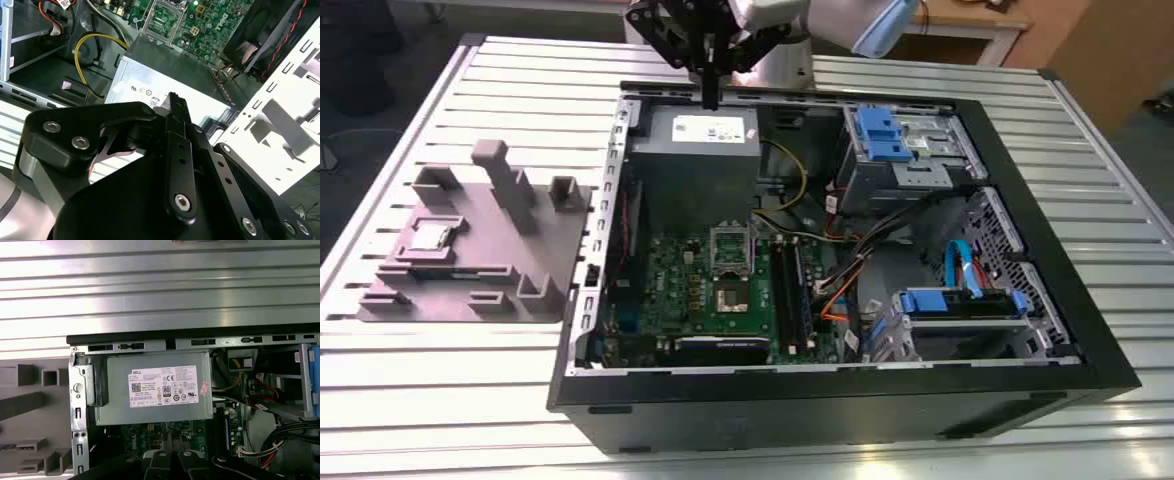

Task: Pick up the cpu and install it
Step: 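Reach for the cpu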

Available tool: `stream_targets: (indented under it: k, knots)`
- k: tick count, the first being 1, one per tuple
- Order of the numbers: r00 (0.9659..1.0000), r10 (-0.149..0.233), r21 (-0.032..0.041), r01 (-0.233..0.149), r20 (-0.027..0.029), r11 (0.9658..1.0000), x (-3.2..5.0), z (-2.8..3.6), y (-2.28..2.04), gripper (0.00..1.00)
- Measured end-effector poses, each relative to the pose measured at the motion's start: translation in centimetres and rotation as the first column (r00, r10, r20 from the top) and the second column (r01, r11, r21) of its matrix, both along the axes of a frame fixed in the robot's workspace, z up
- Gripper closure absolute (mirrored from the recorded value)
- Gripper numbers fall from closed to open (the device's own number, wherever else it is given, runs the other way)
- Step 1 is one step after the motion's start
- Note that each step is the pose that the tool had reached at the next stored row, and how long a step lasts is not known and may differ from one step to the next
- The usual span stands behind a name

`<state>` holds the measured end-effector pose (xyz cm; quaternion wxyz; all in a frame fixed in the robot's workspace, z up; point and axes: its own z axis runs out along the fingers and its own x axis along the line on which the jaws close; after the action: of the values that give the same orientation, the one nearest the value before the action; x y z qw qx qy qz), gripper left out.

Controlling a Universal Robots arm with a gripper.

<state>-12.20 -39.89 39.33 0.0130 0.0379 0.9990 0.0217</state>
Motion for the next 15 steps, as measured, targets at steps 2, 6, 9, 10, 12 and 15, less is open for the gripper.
stream_targets:
  k: [2, 6, 9, 10, 12, 15]
  knots:
    - [1.0000, 0.000, 0.0000, 0.000, 0.0000, 1.0000, 0.00, 0.00, 0.00, 0.90]
    - [1.0000, 0.000, 0.0000, 0.000, 0.0000, 1.0000, -0.06, 0.00, 0.00, 0.90]
    - [1.0000, 0.000, 0.0000, 0.000, 0.0000, 1.0000, -0.06, 0.00, 0.00, 0.90]
    - [1.0000, 0.000, 0.0000, 0.000, 0.0000, 1.0000, -0.06, 0.00, 0.00, 0.90]
    - [1.0000, 0.000, 0.0000, 0.000, 0.0000, 1.0000, -0.21, 0.00, 0.00, 0.90]
    - [1.0000, 0.000, 0.0001, 0.000, 0.0001, 1.0000, -0.33, 0.00, 0.00, 0.90]
